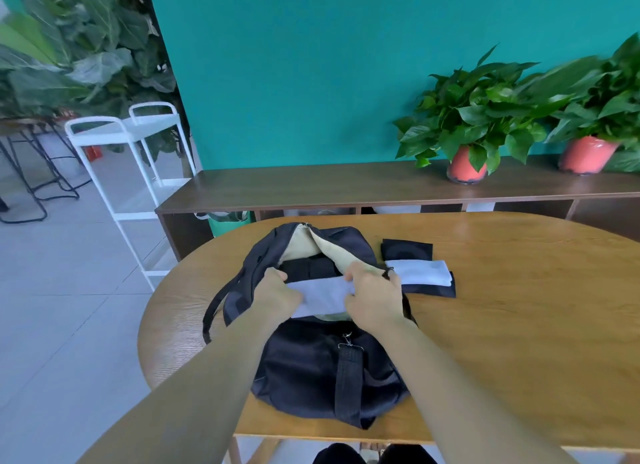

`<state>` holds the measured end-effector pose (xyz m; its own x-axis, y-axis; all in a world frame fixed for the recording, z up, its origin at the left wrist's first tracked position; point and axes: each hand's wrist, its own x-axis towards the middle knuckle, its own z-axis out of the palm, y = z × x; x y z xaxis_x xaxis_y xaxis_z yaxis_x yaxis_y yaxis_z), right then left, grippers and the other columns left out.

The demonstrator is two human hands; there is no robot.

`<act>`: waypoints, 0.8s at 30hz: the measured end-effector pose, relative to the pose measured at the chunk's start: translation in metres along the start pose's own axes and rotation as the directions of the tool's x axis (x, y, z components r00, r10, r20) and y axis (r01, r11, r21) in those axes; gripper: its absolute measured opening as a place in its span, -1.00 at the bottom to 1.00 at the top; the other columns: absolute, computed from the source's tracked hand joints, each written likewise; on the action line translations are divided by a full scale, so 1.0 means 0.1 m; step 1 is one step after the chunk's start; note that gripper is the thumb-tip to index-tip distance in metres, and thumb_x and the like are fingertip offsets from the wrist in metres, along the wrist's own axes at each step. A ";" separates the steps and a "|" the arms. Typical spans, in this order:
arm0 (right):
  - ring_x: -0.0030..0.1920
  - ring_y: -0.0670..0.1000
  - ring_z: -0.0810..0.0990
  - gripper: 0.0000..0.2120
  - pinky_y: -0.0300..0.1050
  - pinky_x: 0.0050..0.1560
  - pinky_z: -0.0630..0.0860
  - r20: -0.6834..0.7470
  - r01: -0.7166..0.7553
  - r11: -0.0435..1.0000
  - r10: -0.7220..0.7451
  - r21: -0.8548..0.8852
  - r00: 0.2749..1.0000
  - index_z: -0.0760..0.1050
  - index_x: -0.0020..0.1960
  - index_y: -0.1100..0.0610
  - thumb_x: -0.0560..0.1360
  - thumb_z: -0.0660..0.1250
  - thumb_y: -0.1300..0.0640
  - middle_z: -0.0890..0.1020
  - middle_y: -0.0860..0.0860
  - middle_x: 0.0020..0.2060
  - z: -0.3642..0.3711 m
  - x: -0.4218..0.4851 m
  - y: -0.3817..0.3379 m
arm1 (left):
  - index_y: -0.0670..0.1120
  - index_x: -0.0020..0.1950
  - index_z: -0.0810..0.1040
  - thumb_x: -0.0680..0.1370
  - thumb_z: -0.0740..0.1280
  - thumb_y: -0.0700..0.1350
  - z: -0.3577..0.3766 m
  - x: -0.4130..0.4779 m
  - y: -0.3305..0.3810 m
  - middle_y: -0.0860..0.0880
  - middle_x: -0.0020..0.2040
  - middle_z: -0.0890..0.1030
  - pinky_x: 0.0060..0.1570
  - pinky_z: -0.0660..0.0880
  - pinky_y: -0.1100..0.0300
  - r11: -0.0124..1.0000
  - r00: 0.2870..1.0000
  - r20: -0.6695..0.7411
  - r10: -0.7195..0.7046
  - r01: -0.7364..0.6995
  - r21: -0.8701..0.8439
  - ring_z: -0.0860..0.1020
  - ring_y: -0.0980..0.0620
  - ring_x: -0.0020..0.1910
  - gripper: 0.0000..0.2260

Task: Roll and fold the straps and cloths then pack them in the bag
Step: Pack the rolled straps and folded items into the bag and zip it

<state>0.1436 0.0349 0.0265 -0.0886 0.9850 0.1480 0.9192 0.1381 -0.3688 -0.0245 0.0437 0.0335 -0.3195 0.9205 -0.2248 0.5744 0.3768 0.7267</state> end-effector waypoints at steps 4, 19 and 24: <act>-0.06 0.04 0.52 -0.69 0.16 0.46 -0.09 0.064 0.047 0.975 -0.034 -0.216 0.997 0.39 0.15 0.01 0.46 0.18 0.27 0.59 -0.05 -0.18 0.14 -0.01 0.02 | -0.11 0.40 0.30 0.49 0.34 -0.23 0.09 0.07 -0.19 -0.05 0.00 0.47 -0.11 0.41 0.19 0.998 0.999 -0.006 0.050 -0.051 -0.033 0.48 -0.04 -0.03 -0.51; -0.16 0.09 0.49 -0.89 0.08 0.00 0.26 0.012 0.289 0.893 -0.303 -0.344 0.953 0.58 -0.32 -0.05 0.30 0.46 0.14 0.55 -0.06 -0.32 0.56 -0.05 -0.03 | -0.12 0.42 0.14 0.59 0.11 -0.23 0.11 0.16 -0.55 0.04 -0.31 0.36 -0.17 0.30 0.15 0.818 0.903 0.215 0.371 -0.428 0.385 0.33 0.07 -0.34 -0.60; 0.02 0.08 0.45 -0.88 0.10 0.15 0.04 0.049 0.291 0.883 -0.294 -0.368 0.955 0.61 -0.13 -0.07 0.45 0.34 0.12 0.57 -0.05 -0.15 0.53 -0.07 -0.02 | -0.01 0.39 0.12 0.53 0.18 -0.08 0.09 -0.01 -0.51 0.02 -0.07 0.36 -0.01 0.17 0.12 0.553 0.854 0.208 0.477 -0.475 0.684 0.35 -0.02 0.06 -0.54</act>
<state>0.1218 0.0336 -0.0220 -0.3734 0.9049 0.2044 0.9273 0.3701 0.0554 -0.0466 0.0249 -0.0089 0.1576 0.9873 0.0194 0.9852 -0.1586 0.0648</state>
